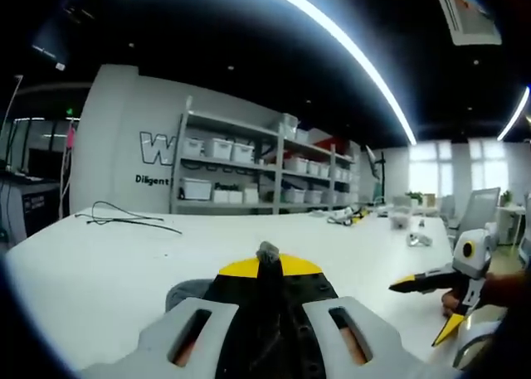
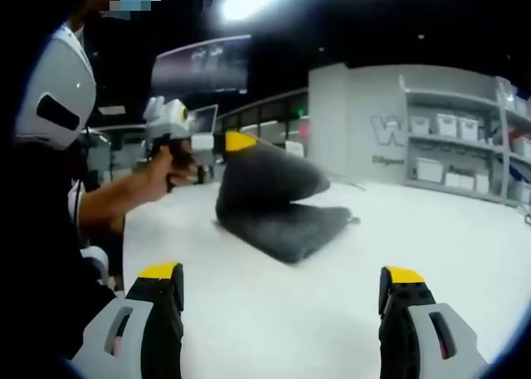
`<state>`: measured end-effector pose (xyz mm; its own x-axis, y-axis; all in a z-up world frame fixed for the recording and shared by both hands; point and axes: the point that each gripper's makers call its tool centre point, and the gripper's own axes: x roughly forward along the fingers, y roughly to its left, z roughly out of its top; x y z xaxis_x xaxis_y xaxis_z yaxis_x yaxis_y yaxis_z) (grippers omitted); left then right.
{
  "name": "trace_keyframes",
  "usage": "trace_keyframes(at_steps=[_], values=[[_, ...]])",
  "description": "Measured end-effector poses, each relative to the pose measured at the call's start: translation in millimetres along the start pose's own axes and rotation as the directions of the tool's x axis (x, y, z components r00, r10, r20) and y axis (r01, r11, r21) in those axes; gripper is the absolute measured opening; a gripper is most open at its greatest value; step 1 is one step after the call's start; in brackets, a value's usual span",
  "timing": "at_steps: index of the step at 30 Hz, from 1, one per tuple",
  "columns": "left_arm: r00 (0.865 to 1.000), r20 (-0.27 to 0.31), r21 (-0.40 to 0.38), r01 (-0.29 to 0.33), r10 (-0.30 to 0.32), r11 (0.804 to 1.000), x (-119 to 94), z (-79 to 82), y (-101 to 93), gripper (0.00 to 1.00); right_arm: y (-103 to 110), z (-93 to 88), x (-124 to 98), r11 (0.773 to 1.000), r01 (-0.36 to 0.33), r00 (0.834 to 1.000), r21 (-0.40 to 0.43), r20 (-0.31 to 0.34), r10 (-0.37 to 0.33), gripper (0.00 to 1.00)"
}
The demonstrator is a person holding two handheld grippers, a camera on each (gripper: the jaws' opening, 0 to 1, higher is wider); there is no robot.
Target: Open the folded towel by lifting each exposed corner and separating the folded layers until the towel lies flat within the target outline without major curled edges
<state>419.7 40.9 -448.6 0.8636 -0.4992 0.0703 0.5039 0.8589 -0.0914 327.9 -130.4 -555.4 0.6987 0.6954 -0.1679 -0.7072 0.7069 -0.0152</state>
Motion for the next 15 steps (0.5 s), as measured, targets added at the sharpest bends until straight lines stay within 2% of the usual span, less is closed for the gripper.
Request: trace_keyframes(at_steps=[15], values=[[0.998, 0.038, 0.011, -0.055, 0.055, 0.998, -9, 5.8, 14.6, 0.05, 2, 0.3, 2, 1.000, 0.003, 1.000, -0.007, 0.002, -0.003, 0.99]])
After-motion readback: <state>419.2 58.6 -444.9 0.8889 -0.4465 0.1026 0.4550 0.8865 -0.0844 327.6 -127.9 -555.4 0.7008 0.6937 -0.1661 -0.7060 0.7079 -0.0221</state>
